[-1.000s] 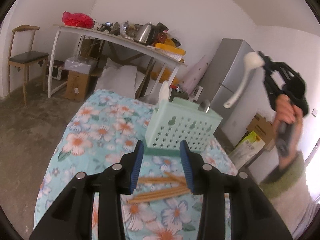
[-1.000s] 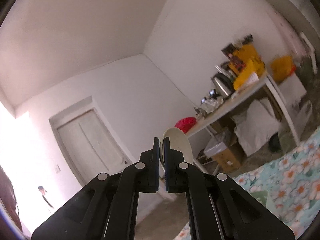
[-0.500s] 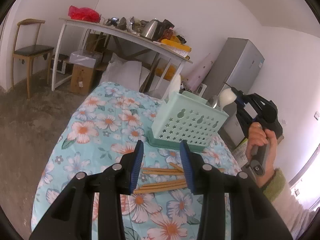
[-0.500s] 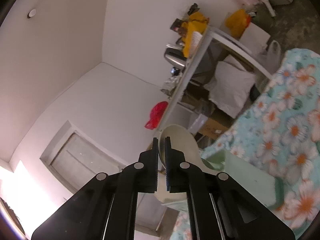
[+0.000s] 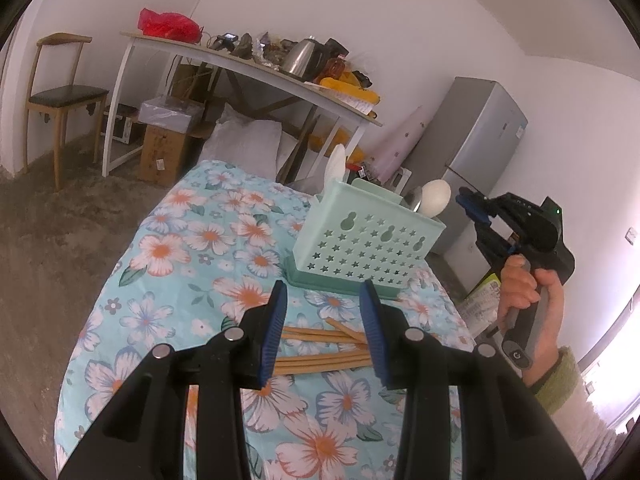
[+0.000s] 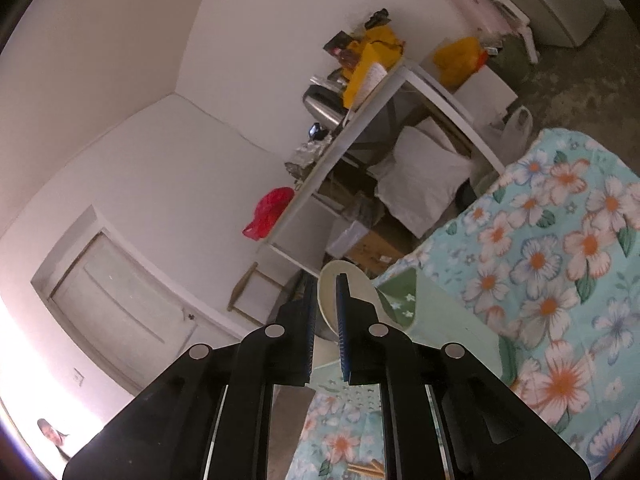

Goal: Organize utensils
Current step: 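Drop the white spoon into the mint-green holder with the right tool, then move both open tools back over the wooden chopsticks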

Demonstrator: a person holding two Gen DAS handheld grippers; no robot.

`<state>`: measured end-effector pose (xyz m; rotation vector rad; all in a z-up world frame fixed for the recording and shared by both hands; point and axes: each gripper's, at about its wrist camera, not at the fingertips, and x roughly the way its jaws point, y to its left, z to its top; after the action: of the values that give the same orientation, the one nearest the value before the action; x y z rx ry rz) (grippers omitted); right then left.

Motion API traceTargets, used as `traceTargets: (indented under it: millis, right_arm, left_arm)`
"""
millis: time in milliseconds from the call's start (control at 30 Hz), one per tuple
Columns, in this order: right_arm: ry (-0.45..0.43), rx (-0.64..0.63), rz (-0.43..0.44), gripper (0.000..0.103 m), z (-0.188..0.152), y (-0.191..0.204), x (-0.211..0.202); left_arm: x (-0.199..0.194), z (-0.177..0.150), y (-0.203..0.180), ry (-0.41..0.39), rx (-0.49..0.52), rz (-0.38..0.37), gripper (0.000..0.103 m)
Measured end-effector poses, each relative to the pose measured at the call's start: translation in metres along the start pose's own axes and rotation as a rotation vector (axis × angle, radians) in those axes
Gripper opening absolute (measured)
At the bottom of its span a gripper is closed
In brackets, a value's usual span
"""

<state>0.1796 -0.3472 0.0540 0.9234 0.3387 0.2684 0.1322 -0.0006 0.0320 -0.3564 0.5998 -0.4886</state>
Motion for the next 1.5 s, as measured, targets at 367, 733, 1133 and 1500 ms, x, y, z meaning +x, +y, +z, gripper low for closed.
traceTargets:
  millis: [367,733,1133,1500]
  right_arm:
    - [0.006,-0.124,-0.090,0.016,-0.032,0.027,-0.062]
    - [0.170,-0.357,-0.457,0.054,-0.128,0.035,-0.105]
    - [0.263,-0.409,-0.630,0.055,-0.182,0.012,-0.118]
    - [0.275,-0.490,-0.777,0.055,-0.205,-0.005,-0.140]
  left_arm:
    - [-0.002,-0.004,0.000,0.025,0.008,0.031,0.036]
    - [0.006,-0.027,-0.005,0.117,0.051,0.095,0.058]
    - [0.021,-0.062,-0.035,0.187,0.216,0.171,0.072]
    - [0.031,-0.115,-0.084,0.228,0.507,0.248,0.072]
